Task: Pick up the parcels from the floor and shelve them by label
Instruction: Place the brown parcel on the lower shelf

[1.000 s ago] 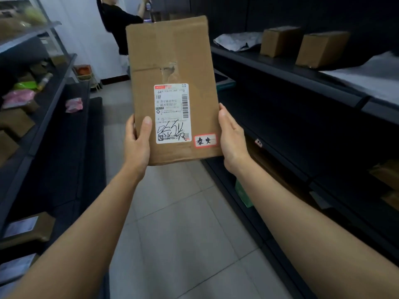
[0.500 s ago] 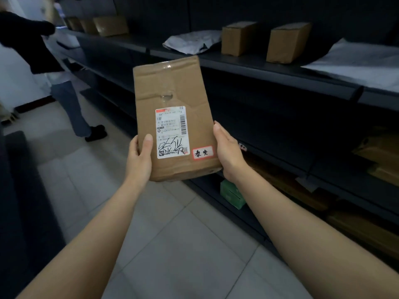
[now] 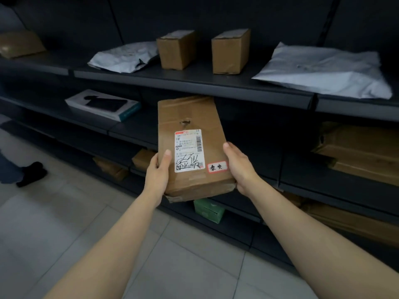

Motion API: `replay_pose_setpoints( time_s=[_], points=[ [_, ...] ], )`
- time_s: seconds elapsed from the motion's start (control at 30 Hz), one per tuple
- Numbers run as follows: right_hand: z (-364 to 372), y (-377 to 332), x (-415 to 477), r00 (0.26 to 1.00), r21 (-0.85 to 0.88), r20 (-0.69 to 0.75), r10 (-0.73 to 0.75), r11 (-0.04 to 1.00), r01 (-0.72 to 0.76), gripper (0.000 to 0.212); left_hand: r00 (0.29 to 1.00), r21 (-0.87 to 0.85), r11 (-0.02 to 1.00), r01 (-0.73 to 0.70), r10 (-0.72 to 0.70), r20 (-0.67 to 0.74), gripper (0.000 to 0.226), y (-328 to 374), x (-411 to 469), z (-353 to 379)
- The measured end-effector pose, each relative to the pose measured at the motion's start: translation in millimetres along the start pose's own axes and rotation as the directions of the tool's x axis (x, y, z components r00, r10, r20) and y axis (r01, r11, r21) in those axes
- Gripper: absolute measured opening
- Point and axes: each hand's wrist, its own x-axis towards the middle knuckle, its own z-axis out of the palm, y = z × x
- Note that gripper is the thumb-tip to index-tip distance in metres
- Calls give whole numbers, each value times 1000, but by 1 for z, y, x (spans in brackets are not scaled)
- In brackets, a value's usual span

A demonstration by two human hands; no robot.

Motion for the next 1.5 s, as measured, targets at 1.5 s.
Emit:
replay_pose_setpoints(
  time_s=[1.5],
  points=[
    [1, 45, 211, 784, 132, -616, 79, 991, 3, 51, 834, 226, 973, 41, -158, 528, 57, -25, 260, 141]
  ],
)
